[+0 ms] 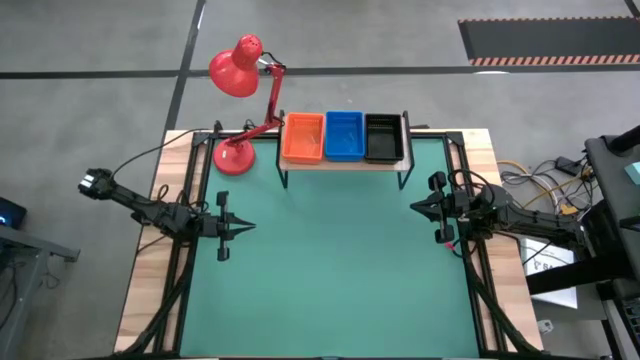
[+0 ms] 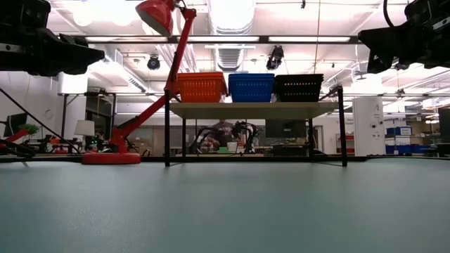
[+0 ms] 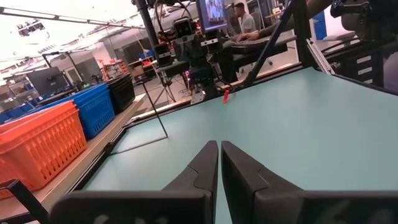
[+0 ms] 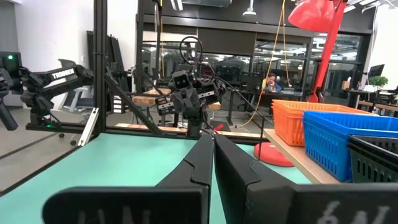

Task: Stack baskets on shelf by color
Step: Return to Home Position

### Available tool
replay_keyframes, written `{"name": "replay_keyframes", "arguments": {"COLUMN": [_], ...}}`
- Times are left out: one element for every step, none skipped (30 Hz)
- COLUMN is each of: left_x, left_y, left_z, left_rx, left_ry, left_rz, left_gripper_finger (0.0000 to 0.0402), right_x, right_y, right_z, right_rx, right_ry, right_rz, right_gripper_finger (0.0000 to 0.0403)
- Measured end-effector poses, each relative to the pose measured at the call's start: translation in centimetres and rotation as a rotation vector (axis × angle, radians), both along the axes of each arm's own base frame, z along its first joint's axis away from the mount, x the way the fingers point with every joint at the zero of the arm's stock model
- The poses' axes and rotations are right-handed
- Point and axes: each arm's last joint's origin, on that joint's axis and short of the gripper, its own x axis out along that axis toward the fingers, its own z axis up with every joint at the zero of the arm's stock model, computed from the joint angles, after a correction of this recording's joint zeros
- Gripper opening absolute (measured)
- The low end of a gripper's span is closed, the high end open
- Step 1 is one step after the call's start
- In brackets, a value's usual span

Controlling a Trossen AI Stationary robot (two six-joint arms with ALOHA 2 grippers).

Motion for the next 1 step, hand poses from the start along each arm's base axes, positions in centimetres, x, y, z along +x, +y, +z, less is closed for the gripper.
{"name": "replay_keyframes", "arguments": {"left_x": [0.00], "left_y": [0.00], "left_z": [0.00], "left_rx": [0.000], "left_ry": [0.000], "left_rz": [0.000], "left_gripper_finger": [0.0004], "right_x": [0.00], "right_y": [0.00], "right_z": [0.02], "right_rx": [0.000], "right_ry": [-0.001], "right_rz": [0.001], "right_gripper_finger": [0.0009]}}
